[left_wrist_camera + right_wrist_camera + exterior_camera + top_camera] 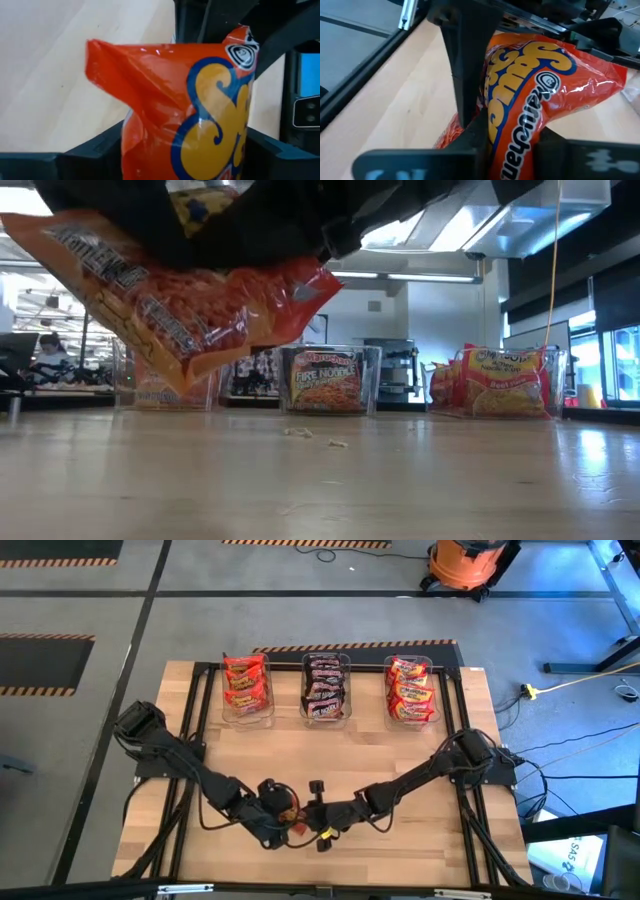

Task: Sort Maruchan noodles
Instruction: Put the orange noodle pack into the left transparent bin

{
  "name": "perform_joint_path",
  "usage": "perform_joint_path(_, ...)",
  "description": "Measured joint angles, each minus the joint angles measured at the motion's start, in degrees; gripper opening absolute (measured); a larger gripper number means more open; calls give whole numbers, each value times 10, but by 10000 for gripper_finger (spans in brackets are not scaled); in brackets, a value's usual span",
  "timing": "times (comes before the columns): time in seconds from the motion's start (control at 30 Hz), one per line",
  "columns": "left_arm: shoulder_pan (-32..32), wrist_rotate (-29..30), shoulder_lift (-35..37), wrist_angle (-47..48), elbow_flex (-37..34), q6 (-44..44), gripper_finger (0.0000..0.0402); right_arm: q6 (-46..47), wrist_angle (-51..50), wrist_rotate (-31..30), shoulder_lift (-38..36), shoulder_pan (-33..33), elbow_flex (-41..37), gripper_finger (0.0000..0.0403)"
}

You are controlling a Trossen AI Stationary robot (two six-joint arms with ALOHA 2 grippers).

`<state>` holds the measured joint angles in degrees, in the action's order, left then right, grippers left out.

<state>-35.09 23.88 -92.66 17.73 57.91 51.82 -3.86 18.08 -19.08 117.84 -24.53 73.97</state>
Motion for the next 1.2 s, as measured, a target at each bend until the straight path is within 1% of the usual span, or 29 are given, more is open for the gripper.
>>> perform_joint_path(0.1, 0, -11, 0, 1, 0, 0, 229, 18, 8, 13, 0, 1, 0, 47)
perform_joint_path(0.23, -1, -14, 1, 2, 0, 0, 184, 35, 21, 12, 0, 1, 0, 67)
perform_joint_path(0.33, -1, -18, 1, 2, 1, -10, 156, 49, 20, 3, 0, 2, 0, 93)
perform_joint_path(0.43, -1, -18, 1, 2, 1, -15, 137, 50, 4, 1, -7, 2, 0, 130)
perform_joint_path(0.53, -1, -11, 1, 0, 2, -22, 130, 54, -52, 7, -39, 2, 0, 169)
perform_joint_path(0.63, -7, -10, 0, 17, -1, -27, 128, 84, -135, 18, -85, 2, 2, 205)
perform_joint_path(0.7, -13, -2, -1, 12, -1, -30, 128, 106, -204, 37, -109, 1, 2, 223)
perform_joint_path(0.77, -18, 23, 0, 8, 0, -37, 127, 126, -264, 56, -130, 0, -3, 236)
perform_joint_path(0.83, -23, 44, 0, 9, 0, -41, 127, 140, -289, 67, -144, -6, -16, 244)
perform_joint_path(0.93, -34, 81, 0, 3, -1, -45, 127, 156, -288, 58, -159, -15, -61, 248)
perform_joint_path(1.03, -43, 119, 0, -32, -26, -46, 127, 201, -248, 49, -172, -15, -123, 245)
perform_joint_path(1.13, -46, 141, 0, -99, -68, -44, 127, 246, -158, 44, -179, -11, -202, 238)
perform_joint_path(1.2, -47, 158, 0, -163, -96, -47, 127, 266, -59, 41, -181, -12, -257, 234)
